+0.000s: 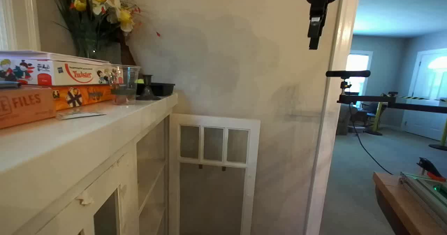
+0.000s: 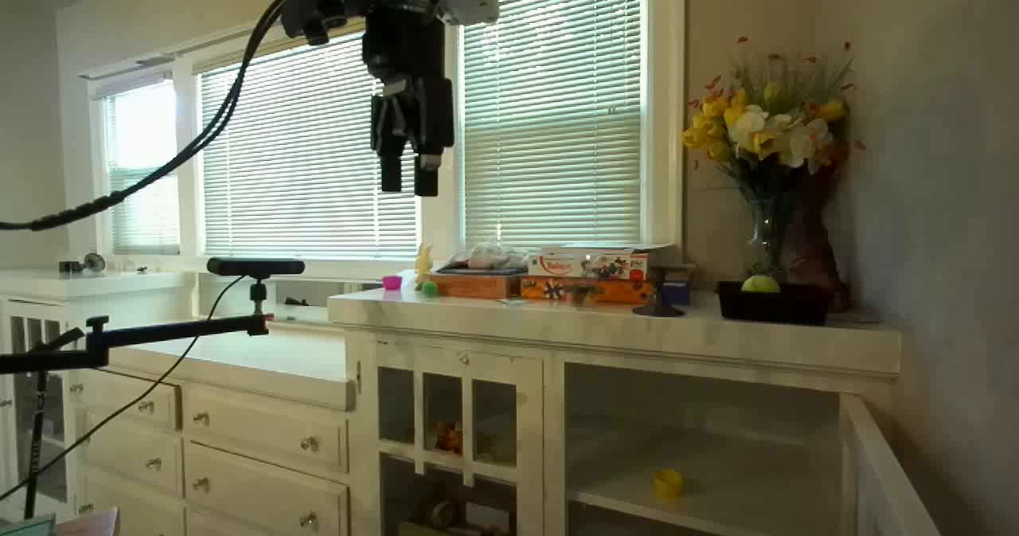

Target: Pick up the towel and unfold it

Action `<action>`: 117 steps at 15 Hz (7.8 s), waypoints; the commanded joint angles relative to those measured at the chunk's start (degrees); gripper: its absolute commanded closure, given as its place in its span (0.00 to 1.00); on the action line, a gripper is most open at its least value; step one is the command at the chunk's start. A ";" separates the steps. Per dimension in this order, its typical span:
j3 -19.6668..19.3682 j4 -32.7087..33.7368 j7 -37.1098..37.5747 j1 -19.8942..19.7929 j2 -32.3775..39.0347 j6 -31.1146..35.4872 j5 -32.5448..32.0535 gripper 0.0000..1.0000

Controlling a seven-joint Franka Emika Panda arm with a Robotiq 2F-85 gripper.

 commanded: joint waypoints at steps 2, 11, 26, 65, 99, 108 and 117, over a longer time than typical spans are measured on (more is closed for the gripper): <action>0.84 0.16 -0.49 -1.06 0.14 -0.20 0.53 0.00; 0.54 2.35 -6.68 1.51 2.39 5.37 1.28 0.00; 4.95 27.94 -41.54 11.87 27.58 12.03 9.18 0.00; 23.91 91.49 -29.37 20.34 82.17 25.75 -1.96 0.00; 25.32 112.55 -50.71 23.30 100.36 26.77 0.91 1.00; 25.53 112.49 -54.87 22.65 94.95 35.19 0.64 1.00; 23.77 112.99 -54.81 21.54 89.30 46.59 -0.75 1.00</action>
